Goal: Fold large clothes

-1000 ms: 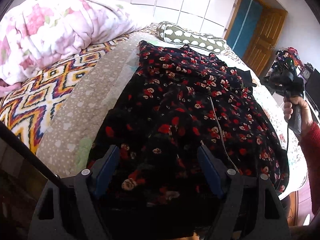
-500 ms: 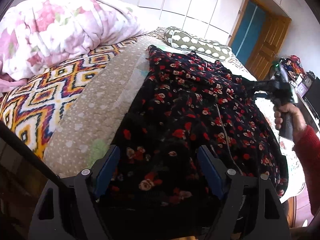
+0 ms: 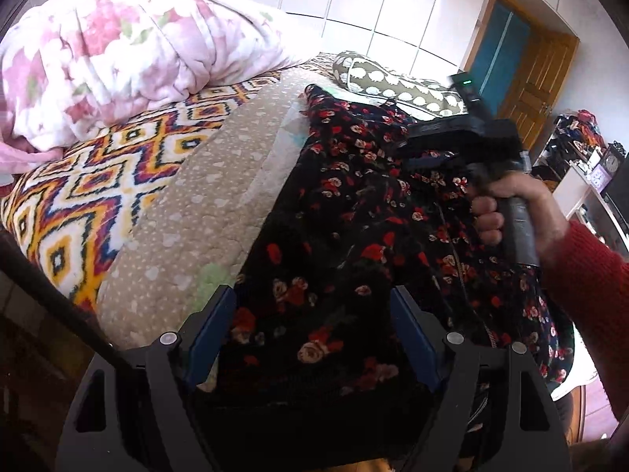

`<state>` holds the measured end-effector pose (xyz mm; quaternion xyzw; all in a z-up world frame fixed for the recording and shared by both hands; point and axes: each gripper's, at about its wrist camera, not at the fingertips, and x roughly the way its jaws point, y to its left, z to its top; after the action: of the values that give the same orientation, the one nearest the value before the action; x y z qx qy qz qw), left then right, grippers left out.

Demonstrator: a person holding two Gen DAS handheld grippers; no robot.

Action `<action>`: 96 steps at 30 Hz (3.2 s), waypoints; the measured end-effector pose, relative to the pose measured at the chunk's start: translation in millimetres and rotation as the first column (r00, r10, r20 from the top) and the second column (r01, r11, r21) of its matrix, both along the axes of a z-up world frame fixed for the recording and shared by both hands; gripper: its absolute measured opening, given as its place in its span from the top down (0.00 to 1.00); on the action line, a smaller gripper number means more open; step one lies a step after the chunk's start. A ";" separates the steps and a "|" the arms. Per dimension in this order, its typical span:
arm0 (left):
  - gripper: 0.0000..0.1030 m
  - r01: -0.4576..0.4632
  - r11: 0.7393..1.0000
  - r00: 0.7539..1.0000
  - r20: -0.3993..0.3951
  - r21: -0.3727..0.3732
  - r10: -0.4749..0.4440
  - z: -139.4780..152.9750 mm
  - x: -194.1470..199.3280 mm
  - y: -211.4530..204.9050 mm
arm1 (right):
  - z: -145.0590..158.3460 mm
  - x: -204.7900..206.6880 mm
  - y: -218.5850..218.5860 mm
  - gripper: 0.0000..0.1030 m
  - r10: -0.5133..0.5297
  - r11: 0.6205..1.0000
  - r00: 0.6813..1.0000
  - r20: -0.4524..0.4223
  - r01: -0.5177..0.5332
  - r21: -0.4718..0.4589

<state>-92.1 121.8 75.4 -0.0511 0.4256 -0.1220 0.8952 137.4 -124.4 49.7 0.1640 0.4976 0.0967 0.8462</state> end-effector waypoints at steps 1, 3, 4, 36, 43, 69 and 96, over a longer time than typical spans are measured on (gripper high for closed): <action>0.24 -0.004 1.000 1.000 -0.002 -0.001 0.004 -0.1 -0.6 2.1 | -9.2 5.6 7.5 0.51 0.020 1.000 0.999 -0.035 -0.020 0.005; 0.24 -0.010 1.000 1.000 0.000 -0.001 0.010 0.6 -2.0 5.1 | -8.7 4.3 13.0 0.51 0.028 0.999 0.999 -0.029 -0.029 -0.018; 0.24 -0.012 1.000 1.000 0.003 0.000 0.012 1.7 -2.4 6.5 | -4.3 0.7 11.5 0.51 0.040 0.999 0.999 -0.025 -0.040 0.005; 0.43 0.115 0.946 0.947 -0.255 -0.304 -0.197 -44.3 76.3 23.1 | -25.9 -289.3 -191.2 0.36 -0.327 0.909 0.944 -0.040 0.326 0.261; 0.44 0.117 0.942 0.953 -0.231 -0.313 -0.195 -44.6 31.4 25.0 | -35.2 -310.3 -173.6 0.36 -0.246 0.903 0.969 -0.034 0.242 0.354; 0.87 0.004 0.925 0.967 -0.235 -0.381 -0.101 1.8 26.3 53.5 | -5.9 -339.2 -153.7 0.86 -0.125 0.912 0.992 -0.006 0.117 0.393; 0.52 -0.235 0.895 0.962 -0.225 -0.380 0.157 38.1 344.8 -0.6 | 0.3 -35.0 -299.0 0.66 -0.498 0.843 0.867 -0.005 0.485 0.234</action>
<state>252.7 121.2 113.5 -0.2885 0.4669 -0.1104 0.8286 102.4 -423.4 50.0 0.3789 0.4009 -0.0624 0.8318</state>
